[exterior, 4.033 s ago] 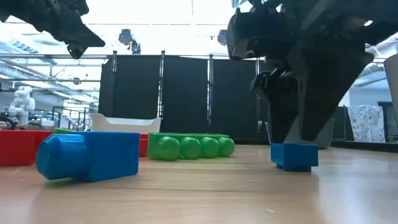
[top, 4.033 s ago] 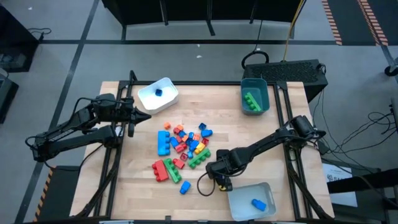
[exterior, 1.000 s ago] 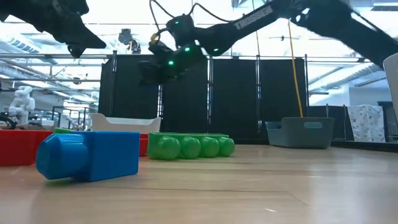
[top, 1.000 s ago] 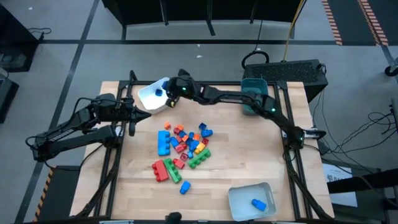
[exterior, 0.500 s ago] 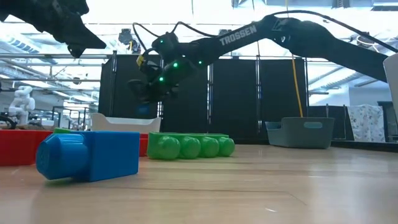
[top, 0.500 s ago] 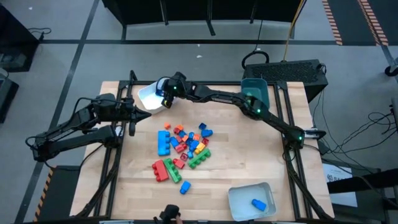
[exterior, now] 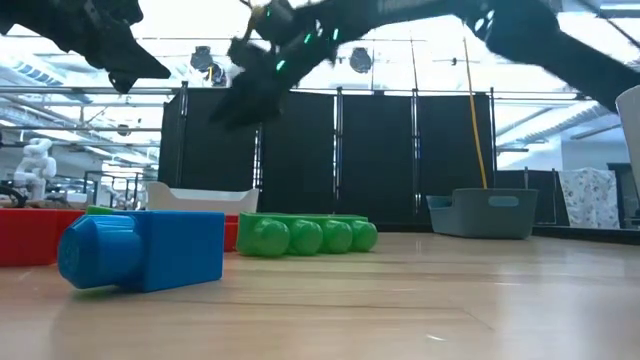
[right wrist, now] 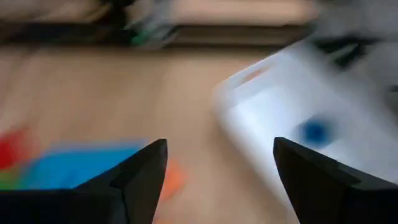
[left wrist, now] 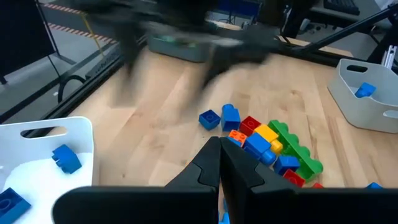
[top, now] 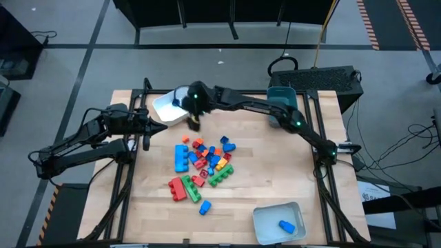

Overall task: Sort blocks by size
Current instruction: Put the large 4 stud green game piece into the blue bin

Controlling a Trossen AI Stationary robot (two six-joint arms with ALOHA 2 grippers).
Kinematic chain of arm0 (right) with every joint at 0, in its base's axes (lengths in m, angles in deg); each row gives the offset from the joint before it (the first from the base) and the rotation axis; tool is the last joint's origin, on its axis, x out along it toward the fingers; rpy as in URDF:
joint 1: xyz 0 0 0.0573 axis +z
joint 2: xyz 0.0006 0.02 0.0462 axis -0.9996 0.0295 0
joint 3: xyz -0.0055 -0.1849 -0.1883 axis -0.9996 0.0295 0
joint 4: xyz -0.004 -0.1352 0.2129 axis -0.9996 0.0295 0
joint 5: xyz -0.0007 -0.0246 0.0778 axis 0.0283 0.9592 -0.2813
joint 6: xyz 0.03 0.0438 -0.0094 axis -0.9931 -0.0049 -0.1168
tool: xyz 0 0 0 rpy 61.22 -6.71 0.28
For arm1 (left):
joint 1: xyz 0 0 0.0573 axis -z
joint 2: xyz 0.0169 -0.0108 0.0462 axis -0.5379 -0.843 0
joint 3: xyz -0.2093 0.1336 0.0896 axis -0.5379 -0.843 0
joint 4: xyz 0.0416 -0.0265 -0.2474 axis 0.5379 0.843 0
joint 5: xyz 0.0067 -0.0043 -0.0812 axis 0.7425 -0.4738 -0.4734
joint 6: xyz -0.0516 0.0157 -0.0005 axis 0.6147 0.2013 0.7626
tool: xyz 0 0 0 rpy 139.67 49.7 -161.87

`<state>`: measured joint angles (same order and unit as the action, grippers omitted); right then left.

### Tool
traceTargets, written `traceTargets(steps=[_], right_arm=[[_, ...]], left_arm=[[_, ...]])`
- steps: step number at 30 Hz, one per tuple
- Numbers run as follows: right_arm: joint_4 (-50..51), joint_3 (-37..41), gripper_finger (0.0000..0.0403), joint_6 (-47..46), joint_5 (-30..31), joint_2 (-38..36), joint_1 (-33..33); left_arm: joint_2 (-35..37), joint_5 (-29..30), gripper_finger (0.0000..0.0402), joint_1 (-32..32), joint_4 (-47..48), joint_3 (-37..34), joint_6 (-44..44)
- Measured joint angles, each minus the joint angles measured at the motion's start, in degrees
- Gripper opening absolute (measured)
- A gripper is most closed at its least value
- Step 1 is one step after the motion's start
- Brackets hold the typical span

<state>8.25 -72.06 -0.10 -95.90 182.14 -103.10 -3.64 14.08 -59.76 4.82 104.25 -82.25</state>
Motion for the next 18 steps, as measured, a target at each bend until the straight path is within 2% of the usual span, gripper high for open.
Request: traceTargets(steps=[4, 7, 11, 16, 18], right_arm=[[19.94, 0.30, 0.0263, 4.15, -0.91, -1.35, 4.08], [23.59, 0.35, 0.0263, 4.03, -0.80, -1.35, 7.64], [20.51, 1.14, 0.0263, 10.85, 1.14, 0.53, 13.35], [12.89, 1.22, 0.0263, 17.45, 12.91, 2.69, 18.61], [13.02, 1.14, 0.0263, 17.07, 14.77, 3.11, 19.13]], left_arm=[[-0.01, 0.00, 0.0011, -0.01, -0.01, 0.00, -0.11], [-0.02, 0.00, 0.0011, 0.00, -0.02, 0.00, -0.13], [0.00, 0.00, 0.0011, 0.00, -0.02, 0.00, -0.13], [0.00, 0.40, 0.0011, -0.02, 0.02, 0.00, -0.07], [0.00, 1.09, 0.0011, 0.00, 0.24, 0.00, -0.05]])
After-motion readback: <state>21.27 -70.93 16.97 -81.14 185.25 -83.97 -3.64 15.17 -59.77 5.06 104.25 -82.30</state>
